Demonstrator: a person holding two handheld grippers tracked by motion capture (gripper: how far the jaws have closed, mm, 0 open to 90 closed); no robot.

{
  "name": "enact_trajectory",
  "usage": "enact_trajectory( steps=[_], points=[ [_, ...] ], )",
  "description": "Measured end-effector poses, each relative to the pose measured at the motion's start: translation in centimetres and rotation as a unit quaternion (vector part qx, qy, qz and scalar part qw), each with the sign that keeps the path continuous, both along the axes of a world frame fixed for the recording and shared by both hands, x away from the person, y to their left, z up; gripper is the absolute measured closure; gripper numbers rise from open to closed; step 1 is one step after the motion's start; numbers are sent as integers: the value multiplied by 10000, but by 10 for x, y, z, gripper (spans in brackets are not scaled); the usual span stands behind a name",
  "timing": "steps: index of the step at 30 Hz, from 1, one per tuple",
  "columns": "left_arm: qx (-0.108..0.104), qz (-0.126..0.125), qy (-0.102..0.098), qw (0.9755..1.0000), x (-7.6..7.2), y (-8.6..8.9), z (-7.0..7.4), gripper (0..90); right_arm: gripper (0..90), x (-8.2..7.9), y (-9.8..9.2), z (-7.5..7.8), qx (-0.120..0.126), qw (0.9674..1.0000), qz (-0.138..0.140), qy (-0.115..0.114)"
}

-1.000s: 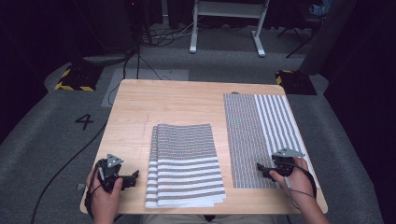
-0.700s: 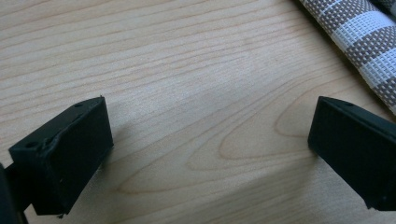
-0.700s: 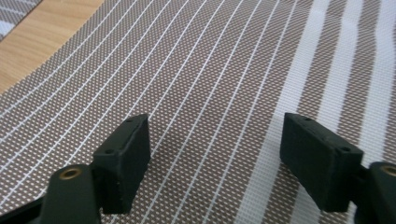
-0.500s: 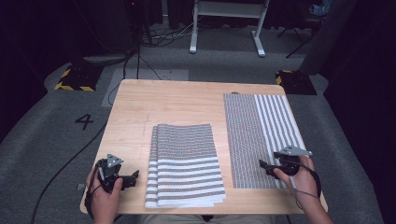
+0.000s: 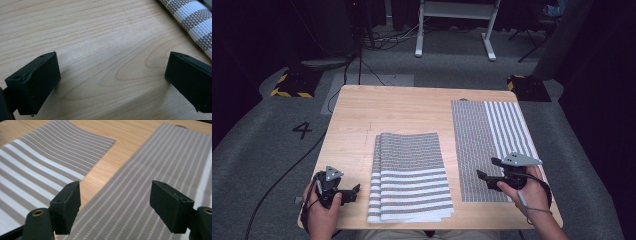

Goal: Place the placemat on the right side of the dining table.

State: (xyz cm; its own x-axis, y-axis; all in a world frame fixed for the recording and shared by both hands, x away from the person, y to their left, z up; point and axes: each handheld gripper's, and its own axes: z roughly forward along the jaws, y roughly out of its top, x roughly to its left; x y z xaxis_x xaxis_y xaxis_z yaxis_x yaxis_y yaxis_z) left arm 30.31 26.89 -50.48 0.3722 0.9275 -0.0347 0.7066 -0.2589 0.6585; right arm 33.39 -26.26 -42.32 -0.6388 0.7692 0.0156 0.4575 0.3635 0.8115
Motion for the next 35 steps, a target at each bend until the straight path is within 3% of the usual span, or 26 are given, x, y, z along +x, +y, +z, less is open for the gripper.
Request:
enact_trajectory(
  steps=[5,9,16,21,27,35],
  points=[
    [-22,-25,0,10000,0,0,0,1,256,-15,19,13,227,9991,359,70],
    [19,-50,2,10000,0,1,0,0,266,-26,38,21,268,9983,526,7],
    [-27,-95,-7,10000,2,1,0,0,266,-34,68,21,158,9978,647,11],
    [-7,-111,8,9999,3,2,0,0,266,-40,103,6,110,9946,1031,89],
    [1,-109,-1,9999,4,2,0,0,266,-40,133,-17,132,9907,1349,119],
    [3,-116,-8,9999,4,2,0,0,266,-39,160,-66,-17,9880,1533,173]
  ],
)
